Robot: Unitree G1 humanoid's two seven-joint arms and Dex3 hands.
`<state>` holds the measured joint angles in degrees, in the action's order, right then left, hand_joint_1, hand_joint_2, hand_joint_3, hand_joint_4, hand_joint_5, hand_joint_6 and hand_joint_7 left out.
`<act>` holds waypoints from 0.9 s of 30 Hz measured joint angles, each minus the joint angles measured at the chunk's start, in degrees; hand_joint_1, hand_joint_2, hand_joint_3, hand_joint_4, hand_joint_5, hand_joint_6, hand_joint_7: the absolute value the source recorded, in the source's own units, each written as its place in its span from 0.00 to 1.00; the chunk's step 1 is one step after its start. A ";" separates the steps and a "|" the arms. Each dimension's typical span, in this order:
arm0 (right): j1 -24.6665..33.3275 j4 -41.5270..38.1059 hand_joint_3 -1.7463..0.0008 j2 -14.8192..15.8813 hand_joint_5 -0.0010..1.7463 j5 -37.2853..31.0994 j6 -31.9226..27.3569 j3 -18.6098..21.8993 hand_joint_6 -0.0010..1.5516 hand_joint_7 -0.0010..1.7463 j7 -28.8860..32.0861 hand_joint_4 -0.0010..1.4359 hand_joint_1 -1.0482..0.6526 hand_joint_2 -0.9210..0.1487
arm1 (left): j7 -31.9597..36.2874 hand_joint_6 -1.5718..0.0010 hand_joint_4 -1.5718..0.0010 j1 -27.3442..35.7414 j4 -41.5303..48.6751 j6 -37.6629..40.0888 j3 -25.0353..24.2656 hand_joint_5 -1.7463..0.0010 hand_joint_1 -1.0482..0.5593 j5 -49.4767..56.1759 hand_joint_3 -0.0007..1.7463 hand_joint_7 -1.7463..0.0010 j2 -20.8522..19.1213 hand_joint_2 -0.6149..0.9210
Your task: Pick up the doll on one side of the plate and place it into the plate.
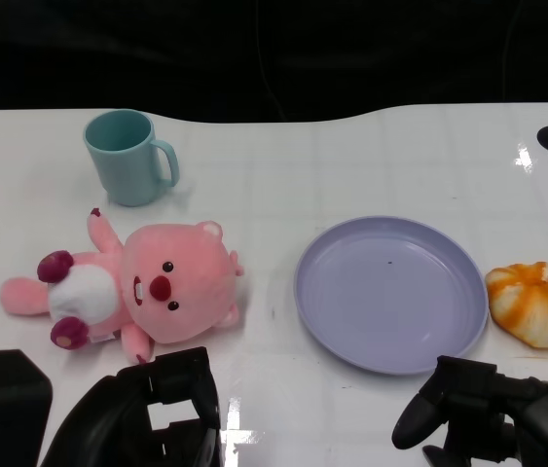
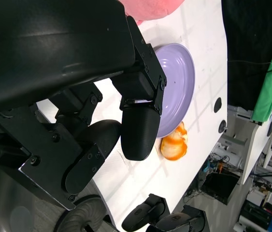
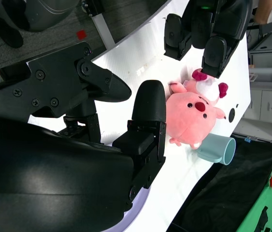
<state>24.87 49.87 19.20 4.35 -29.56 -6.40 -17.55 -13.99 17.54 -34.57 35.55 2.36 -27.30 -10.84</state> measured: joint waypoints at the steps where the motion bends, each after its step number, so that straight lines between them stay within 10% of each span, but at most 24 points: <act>1: 0.00 -0.03 0.48 0.00 0.96 0.00 0.02 0.00 0.35 0.74 0.00 0.43 0.53 0.21 | 0.00 0.47 0.38 0.00 0.00 0.00 0.00 0.00 0.57 0.00 0.90 0.02 0.00 0.60; 27: -0.03 -0.28 0.49 0.00 0.95 0.01 0.19 0.00 0.35 0.74 -0.03 0.43 0.53 0.20 | 0.00 0.47 0.38 -0.14 0.01 -0.01 -0.05 0.00 0.57 0.18 0.90 0.02 0.02 0.60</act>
<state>24.84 49.59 19.21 4.37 -29.37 -6.40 -17.58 -13.99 17.40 -34.56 35.55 2.31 -27.11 -10.82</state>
